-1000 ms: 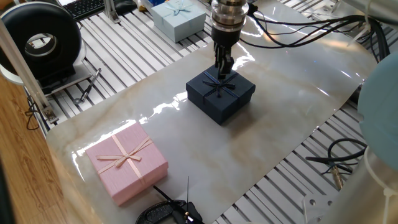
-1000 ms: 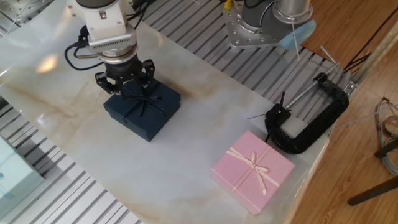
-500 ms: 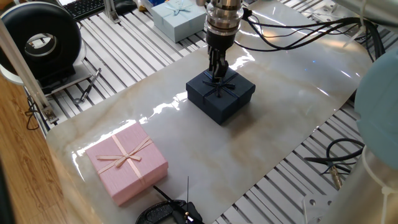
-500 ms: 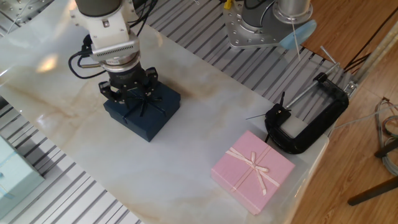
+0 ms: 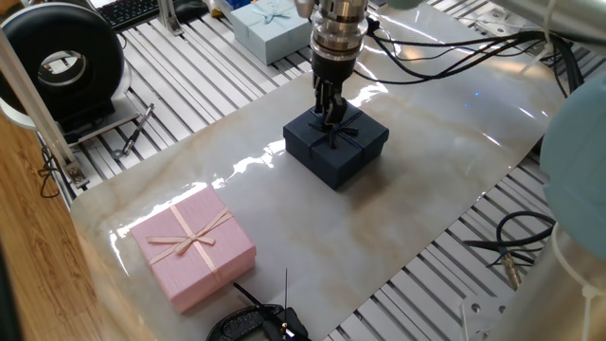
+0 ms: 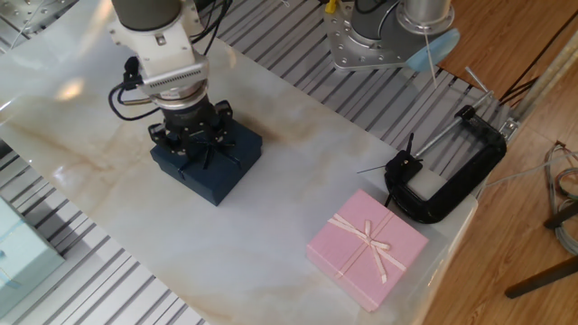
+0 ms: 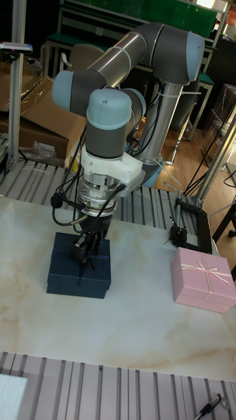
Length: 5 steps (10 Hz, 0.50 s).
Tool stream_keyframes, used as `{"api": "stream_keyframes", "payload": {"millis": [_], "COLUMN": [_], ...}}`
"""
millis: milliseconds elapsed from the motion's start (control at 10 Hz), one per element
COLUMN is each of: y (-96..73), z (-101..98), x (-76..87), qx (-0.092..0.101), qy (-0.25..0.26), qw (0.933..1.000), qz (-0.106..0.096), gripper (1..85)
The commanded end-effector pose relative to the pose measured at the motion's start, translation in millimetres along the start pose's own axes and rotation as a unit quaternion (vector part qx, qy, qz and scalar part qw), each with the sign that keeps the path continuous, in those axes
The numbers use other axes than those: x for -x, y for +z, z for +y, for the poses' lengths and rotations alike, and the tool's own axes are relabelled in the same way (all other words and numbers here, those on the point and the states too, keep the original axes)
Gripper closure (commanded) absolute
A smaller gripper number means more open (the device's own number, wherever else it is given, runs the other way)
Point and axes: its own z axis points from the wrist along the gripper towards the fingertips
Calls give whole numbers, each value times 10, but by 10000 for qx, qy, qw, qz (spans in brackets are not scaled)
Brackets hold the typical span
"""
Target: Open a box
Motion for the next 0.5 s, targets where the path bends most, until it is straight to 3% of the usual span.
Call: {"api": "stream_keyframes", "payload": {"millis": [0, 400], "y": [23, -88], "z": [34, 128], "x": [-10, -48], "qx": [26, 26], "qy": [-229, -229], "qw": [9997, 9997], "qz": [-11, -28], "gripper": [367, 373]}}
